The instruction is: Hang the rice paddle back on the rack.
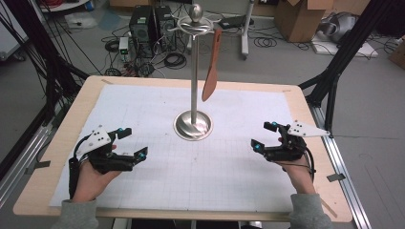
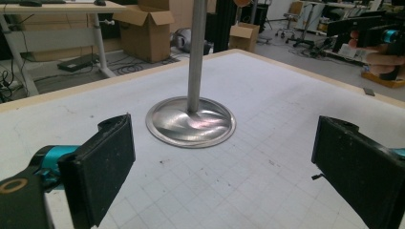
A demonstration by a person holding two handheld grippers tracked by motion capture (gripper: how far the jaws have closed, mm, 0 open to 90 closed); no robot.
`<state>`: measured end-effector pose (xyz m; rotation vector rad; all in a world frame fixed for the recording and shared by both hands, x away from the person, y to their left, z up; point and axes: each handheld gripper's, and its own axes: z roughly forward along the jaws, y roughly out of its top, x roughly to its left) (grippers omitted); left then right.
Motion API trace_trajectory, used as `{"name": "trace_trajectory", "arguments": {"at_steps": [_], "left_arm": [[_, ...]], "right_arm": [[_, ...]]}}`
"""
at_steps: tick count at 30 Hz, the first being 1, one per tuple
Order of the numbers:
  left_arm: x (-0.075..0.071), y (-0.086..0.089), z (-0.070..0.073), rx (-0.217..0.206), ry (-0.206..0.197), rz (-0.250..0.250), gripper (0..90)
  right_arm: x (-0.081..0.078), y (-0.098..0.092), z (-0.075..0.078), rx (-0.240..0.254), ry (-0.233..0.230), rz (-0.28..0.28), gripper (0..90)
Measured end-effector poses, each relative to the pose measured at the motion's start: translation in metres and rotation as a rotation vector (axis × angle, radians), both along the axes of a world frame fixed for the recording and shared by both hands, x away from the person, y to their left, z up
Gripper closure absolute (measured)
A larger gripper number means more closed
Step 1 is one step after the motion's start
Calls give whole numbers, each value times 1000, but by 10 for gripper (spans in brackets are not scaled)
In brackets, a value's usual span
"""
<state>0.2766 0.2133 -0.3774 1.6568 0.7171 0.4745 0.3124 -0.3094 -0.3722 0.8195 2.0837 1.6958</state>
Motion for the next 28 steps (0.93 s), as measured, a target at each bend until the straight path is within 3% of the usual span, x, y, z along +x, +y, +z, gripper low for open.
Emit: {"name": "trace_trajectory", "arguments": {"at_steps": [7,13,16,22,28], "left_arm": [[0,5,0,-3,2,14,79],[-1,15,1,-14,4,37,79],[-2,20,1,-13,6,50,79],[-1,30,-5,-17,9,68,81],[4,36,-14,-21,41,102,81]], "right_arm": [[-3,-11,-5,31,25,-42,94],[-9,-23,-10,15,34,-78,94],[-12,-33,-14,-16,37,-101,94],[-13,-51,-15,35,38,-158,94],[-10,-52,-15,64,34,-155,94]]}}
